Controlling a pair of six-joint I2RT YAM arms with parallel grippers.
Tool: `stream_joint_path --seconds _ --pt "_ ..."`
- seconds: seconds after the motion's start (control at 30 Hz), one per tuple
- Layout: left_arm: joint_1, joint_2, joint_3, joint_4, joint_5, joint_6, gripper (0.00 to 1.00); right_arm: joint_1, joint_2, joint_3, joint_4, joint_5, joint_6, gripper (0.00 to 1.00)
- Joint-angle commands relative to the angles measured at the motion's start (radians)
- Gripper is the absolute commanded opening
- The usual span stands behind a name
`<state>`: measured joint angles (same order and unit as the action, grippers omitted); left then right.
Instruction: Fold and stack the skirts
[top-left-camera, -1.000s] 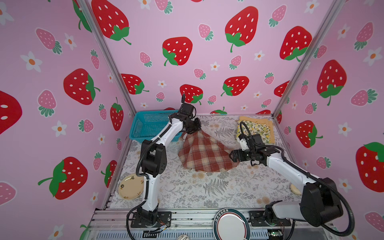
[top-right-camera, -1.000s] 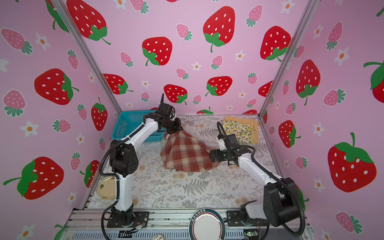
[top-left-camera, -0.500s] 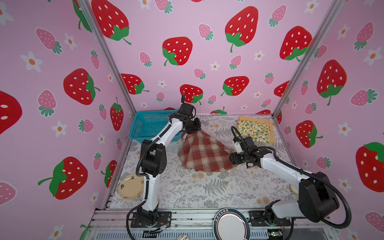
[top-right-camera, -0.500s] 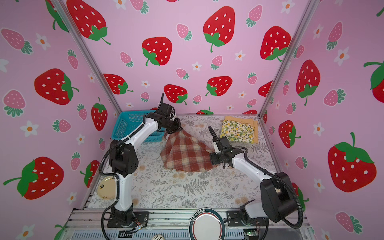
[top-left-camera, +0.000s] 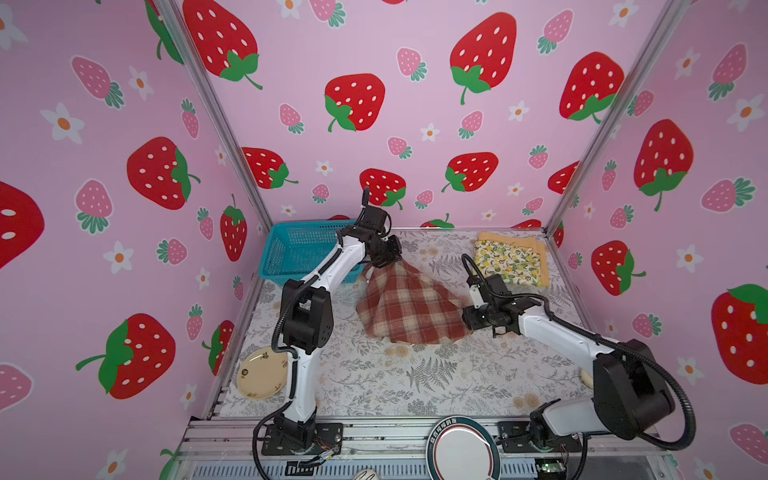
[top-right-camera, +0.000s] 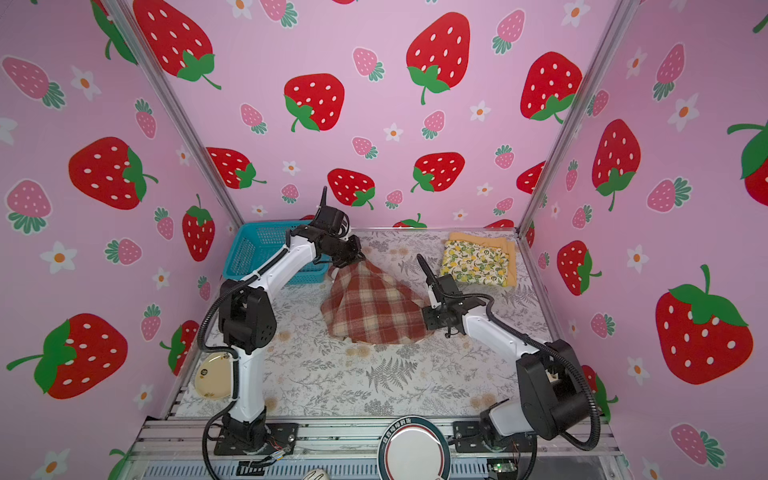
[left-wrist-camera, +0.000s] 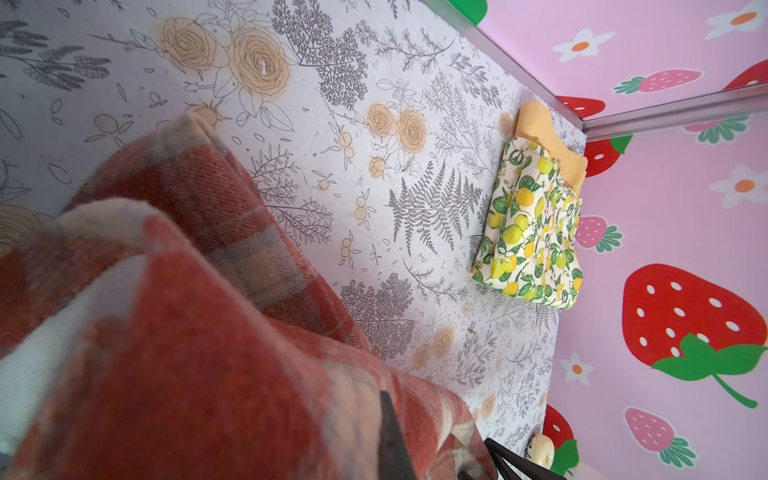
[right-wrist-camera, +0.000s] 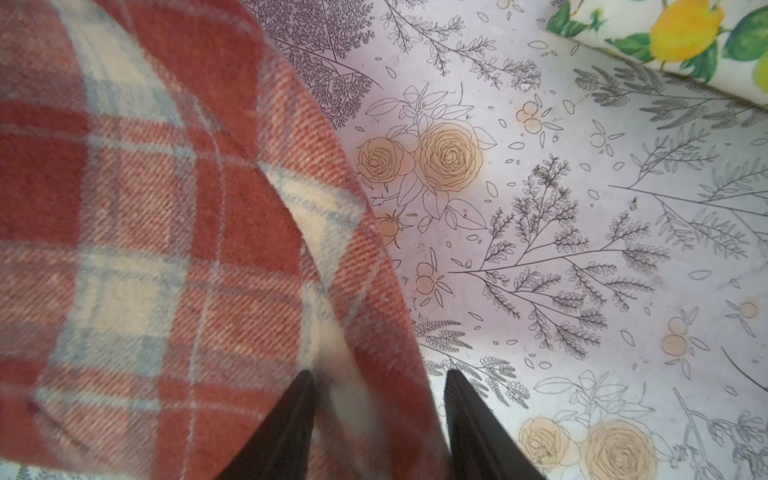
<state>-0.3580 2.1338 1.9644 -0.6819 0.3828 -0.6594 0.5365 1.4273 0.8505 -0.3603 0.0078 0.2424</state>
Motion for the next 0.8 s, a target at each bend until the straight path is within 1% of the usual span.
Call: stream_joint_path --seconds 0.0,0.07,0.1,0.27,0.43,0.47,0.57,0.6,0.77 --pt "0.007 -0.018 0.045 0.005 0.001 -0.004 0.0 0.008 -0.019 -0.019 -0.006 0.019 0.008 0.53" --pt "0.007 -0.015 0.047 0.006 0.002 -0.006 0.0 0.009 -0.018 -0.022 -0.006 0.016 0.008 0.52" --pt "0.007 -0.015 0.047 0.007 0.002 -0.008 0.0 0.011 -0.018 -0.023 -0.008 0.014 0.009 0.49" --pt "0.012 -0.014 0.051 0.005 0.003 -0.01 0.0 0.016 -0.026 -0.031 -0.007 0.008 0.014 0.39" --pt "0.018 -0.007 0.066 0.003 0.008 -0.014 0.0 0.017 -0.045 -0.041 -0.014 0.008 0.017 0.38" --pt "0.019 -0.003 0.07 0.0 0.011 -0.016 0.0 0.018 -0.051 -0.045 -0.014 0.003 0.018 0.35" --pt "0.023 0.008 0.088 -0.007 0.016 -0.019 0.0 0.02 -0.072 -0.055 -0.015 -0.016 0.023 0.34" --pt "0.024 0.011 0.094 -0.008 0.018 -0.019 0.0 0.022 -0.081 -0.058 -0.016 -0.022 0.024 0.31" --pt "0.029 0.024 0.109 -0.011 0.029 -0.026 0.0 0.026 -0.125 -0.061 -0.028 -0.047 0.023 0.27"
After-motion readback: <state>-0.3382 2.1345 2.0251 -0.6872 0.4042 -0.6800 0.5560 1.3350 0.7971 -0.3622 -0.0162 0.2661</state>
